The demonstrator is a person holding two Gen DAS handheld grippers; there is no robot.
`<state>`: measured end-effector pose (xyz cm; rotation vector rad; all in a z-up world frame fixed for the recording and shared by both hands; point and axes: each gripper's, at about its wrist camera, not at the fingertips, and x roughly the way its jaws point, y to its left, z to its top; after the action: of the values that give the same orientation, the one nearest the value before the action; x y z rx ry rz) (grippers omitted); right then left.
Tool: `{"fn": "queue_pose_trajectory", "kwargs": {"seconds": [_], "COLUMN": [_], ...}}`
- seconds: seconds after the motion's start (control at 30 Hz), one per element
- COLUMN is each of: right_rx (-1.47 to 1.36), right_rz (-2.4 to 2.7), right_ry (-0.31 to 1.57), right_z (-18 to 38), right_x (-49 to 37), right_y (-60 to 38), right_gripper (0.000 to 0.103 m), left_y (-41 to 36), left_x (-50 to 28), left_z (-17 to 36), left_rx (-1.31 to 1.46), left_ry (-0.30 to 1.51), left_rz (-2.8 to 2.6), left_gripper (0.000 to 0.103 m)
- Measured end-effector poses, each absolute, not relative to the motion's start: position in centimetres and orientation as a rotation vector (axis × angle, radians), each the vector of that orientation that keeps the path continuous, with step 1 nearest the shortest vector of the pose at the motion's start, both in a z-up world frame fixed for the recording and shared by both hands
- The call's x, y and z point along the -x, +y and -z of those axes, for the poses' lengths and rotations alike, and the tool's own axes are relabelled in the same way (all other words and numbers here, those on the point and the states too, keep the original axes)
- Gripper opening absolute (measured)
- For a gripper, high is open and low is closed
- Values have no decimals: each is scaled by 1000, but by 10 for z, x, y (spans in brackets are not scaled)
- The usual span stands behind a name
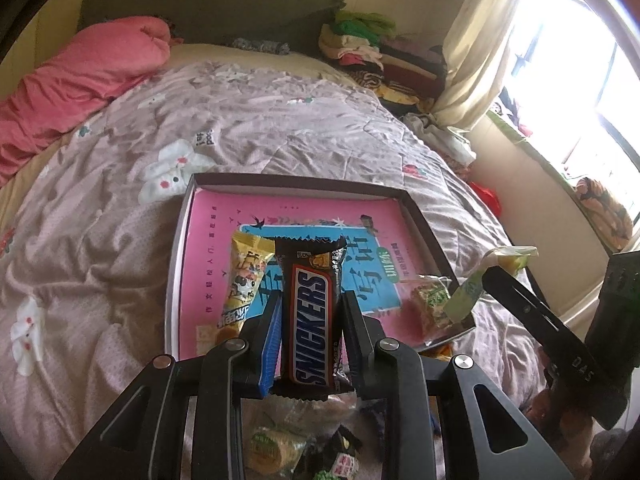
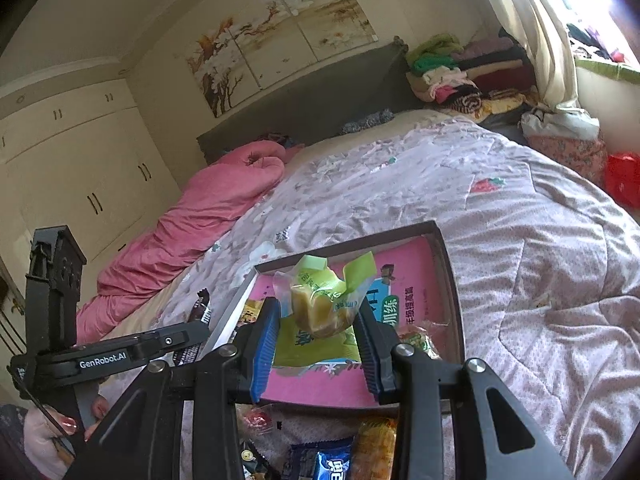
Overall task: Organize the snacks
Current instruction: 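Lift both held snacks and carry them over the pink tray, then lower the Snickers into the tray with left tool while right releases the yellow-green bag there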
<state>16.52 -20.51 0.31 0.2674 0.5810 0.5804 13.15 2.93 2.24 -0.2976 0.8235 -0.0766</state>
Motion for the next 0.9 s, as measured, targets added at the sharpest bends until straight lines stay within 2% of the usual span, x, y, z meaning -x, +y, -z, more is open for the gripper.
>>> {"fn": "queue_pose_trajectory", "kwargs": {"seconds": [0.9], "right_rx": [-242], "right_rz": [-583], "right_ry": [729], "right_z": [30], "right_x": [-191], "right_y": [-183], "right_gripper": [38], "left_y": [24], "left_x": [-167], "left_z": [24], "left_rx": [271], "left_ry": [890], "left_rz": [86], "left_gripper": [29]}}
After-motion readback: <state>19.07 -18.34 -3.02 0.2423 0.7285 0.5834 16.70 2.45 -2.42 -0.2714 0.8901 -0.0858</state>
